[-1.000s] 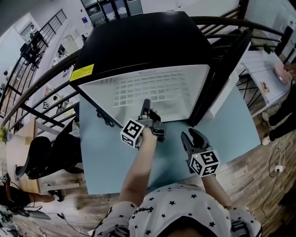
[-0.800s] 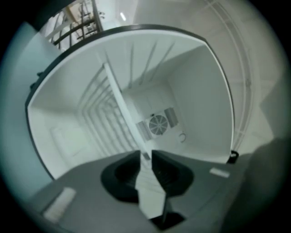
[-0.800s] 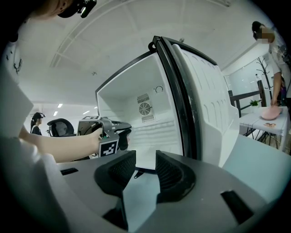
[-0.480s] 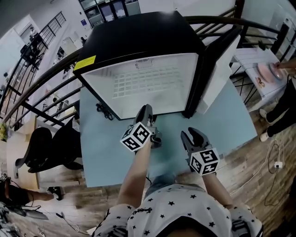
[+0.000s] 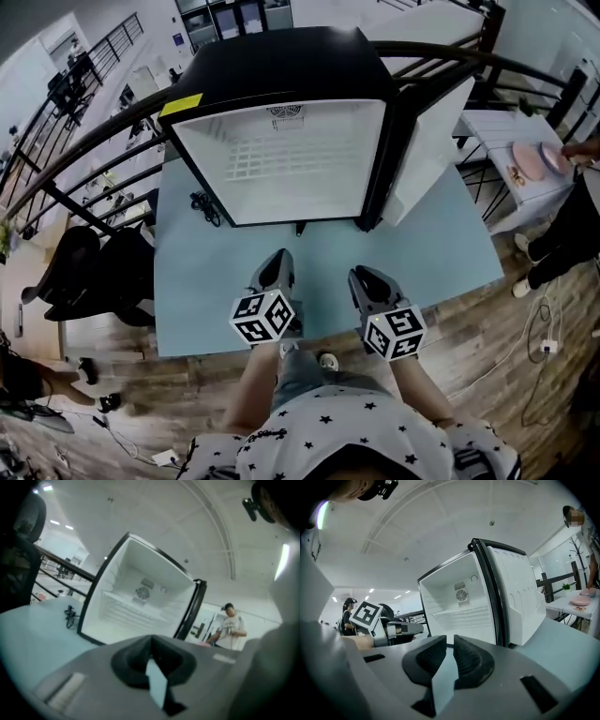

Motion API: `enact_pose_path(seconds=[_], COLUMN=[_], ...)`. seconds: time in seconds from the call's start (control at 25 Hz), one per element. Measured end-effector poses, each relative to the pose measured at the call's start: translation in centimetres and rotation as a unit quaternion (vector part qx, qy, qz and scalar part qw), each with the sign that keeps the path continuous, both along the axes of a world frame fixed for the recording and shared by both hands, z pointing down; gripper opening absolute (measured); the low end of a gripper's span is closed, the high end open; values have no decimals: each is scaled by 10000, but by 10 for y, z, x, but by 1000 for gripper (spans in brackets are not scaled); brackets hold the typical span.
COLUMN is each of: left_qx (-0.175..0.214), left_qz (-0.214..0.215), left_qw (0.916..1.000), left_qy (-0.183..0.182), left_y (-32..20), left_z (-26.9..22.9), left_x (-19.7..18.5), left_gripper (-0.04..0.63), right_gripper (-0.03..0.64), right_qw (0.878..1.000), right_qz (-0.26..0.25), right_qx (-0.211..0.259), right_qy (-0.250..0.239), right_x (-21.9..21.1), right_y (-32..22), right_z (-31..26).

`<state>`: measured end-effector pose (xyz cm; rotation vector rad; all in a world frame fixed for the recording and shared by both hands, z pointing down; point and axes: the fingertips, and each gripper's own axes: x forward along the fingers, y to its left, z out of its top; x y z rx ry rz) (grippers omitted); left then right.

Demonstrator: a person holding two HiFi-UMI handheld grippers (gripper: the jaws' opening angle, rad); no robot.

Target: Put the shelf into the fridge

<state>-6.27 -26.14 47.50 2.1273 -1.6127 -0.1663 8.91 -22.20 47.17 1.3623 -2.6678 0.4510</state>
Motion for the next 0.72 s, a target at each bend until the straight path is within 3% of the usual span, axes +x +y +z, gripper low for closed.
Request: enact_pose_path(seconds=[0.72], left_qx=[37], left_qz=[465], left_qw=[9988], left_qy=[121], left_y=[127], left_z=[-6], left_x=[-13], left_gripper=[5], right_gripper=[25], right_qw=[9994], right_qz=[-117], right_qx=[287], right_qy=[159], right_x=[-58], right_y=[97], right_z=[-16])
